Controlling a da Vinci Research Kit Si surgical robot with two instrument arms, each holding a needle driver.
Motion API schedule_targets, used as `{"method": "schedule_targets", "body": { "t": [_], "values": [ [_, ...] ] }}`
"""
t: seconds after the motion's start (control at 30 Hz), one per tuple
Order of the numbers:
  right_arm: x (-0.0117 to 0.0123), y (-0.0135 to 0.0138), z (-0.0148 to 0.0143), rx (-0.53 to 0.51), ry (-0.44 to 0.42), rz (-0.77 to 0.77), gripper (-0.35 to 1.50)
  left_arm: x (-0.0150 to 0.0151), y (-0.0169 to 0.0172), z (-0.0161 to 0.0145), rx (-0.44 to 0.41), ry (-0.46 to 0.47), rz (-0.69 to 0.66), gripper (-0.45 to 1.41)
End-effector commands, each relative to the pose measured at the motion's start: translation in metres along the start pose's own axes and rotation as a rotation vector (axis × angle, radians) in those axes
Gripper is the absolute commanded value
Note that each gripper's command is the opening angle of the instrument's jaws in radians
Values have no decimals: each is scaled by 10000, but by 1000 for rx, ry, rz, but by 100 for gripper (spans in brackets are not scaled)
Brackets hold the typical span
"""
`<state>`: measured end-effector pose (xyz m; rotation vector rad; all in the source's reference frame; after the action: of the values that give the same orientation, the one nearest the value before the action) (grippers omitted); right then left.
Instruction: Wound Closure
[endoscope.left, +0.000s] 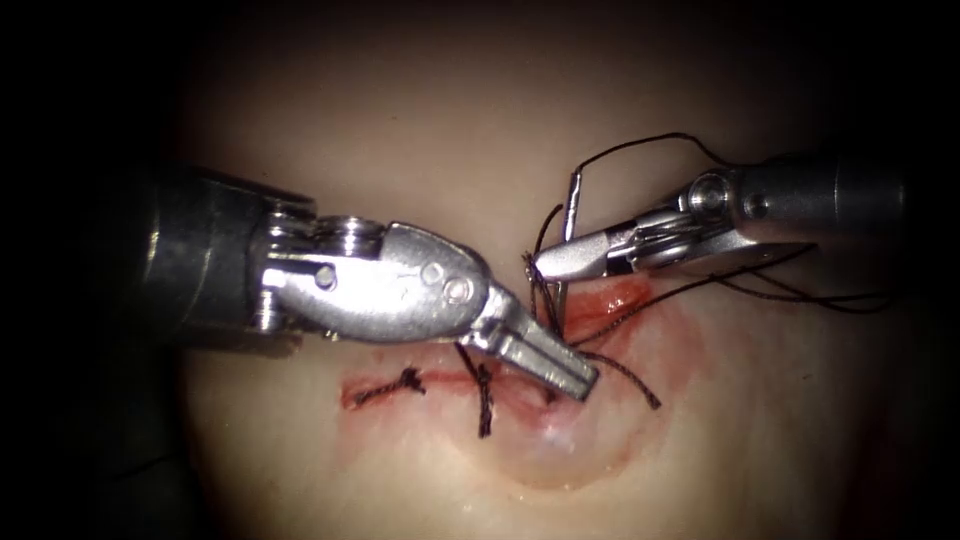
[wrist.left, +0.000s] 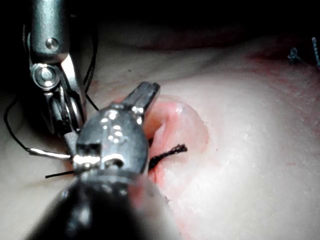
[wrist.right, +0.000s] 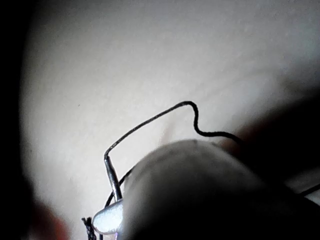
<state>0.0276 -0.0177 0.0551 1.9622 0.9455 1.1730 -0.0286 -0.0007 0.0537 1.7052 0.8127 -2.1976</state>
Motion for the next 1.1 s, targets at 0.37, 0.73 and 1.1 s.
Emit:
{"method": "schedule_targets", "body": {
  "t": [0.37,0.73,1.1],
  "values": [
    [5,4,6,0,-3,3,-35,6,22,24,-126,65,9,-8],
    [2,6,7,-1,-4,8,-35,-1,27,31,-163,59,-4,24],
    [0,7,7,-1,-5,13,-35,0,22,29,-129,60,-18,29]
  ]
}}
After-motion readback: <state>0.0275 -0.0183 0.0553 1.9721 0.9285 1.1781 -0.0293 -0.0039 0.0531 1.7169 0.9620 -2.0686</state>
